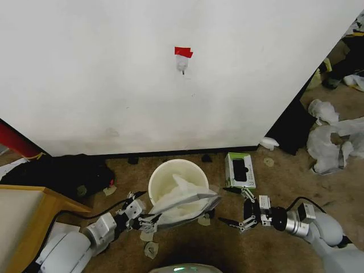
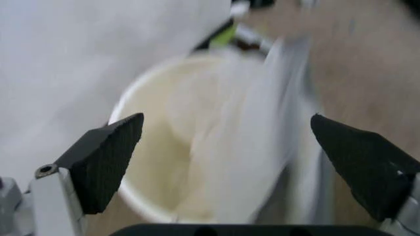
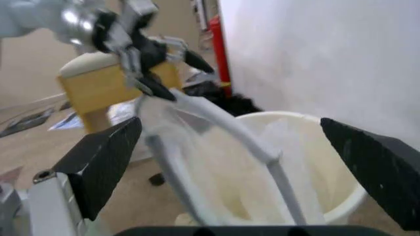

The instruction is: Place the garbage bag over the trash bin.

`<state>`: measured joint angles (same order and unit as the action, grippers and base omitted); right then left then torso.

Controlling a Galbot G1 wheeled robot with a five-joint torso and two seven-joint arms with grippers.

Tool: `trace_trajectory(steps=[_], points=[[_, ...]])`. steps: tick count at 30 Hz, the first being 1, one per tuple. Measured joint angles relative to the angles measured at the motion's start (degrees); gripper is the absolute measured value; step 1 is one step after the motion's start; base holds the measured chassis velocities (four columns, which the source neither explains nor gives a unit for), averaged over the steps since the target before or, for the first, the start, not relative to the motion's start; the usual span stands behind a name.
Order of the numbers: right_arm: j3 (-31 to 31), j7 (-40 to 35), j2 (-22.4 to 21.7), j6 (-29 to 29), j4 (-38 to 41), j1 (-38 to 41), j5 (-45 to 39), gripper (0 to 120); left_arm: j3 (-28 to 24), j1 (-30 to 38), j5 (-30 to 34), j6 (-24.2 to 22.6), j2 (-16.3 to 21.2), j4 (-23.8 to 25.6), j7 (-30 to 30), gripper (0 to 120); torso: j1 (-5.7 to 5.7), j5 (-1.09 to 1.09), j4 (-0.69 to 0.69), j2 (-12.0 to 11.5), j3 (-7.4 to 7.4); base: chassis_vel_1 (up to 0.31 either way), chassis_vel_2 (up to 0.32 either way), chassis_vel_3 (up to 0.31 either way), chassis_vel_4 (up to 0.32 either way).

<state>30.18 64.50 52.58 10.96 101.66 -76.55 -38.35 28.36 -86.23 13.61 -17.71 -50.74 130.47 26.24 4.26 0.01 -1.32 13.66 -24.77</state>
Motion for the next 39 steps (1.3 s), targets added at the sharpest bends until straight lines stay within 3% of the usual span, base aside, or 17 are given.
trace_trajectory(steps=[4, 7, 16, 23, 29, 39], points=[[-0.81, -6.34, 0.94, 0.8, 1.36, -0.89, -2.28, 100, -0.45, 0.9, 1.86, -1.01, -0.25, 1.41, 0.27, 100, 0.0, 0.0, -0.02, 0.0, 0.0, 0.0, 0.0, 0.0, 0.0], [-1.47, -10.72, 2.07, 1.73, 1.67, -1.17, -2.57, 100, -1.6, 0.9, 0.08, -0.51, -1.33, -0.55, 0.34, 100, 0.0, 0.0, 0.0, 0.0, 0.0, 0.0, 0.0, 0.0, 0.0], [-1.69, -12.11, 3.41, 1.57, 1.82, -0.18, -3.3, 100, 0.19, 1.02, 3.05, -0.08, -5.06, 2.06, -2.07, 100, 0.0, 0.0, 0.0, 0.0, 0.01, 0.0, 0.0, 0.0, 0.0], [-2.39, -15.79, 4.31, 1.81, 3.61, 0.23, -2.73, 100, 1.29, 0.68, 7.54, 1.51, -7.27, 2.88, -7.67, 100, 0.0, -0.01, 0.0, 0.0, 0.01, 0.0, 0.0, 0.0, 0.0], [-3.18, -27.49, 5.22, 2.75, 7.29, -0.35, -0.47, 100, 3.62, 1.96, 11.68, 2.96, -8.78, 2.08, -14.38, 100, 0.0, -0.01, 0.0, 0.0, 0.01, 0.0, 0.0, 0.0, 0.0], [-2.7, -28.28, 4.07, 1.73, 8.71, -1.3, -0.49, 100, 6.32, 0.49, 12.81, 3.45, -9.99, 2.8, -14.74, 100, 0.0, -0.01, 0.0, 0.0, 0.01, 0.0, 0.0, 0.0, 0.0]])
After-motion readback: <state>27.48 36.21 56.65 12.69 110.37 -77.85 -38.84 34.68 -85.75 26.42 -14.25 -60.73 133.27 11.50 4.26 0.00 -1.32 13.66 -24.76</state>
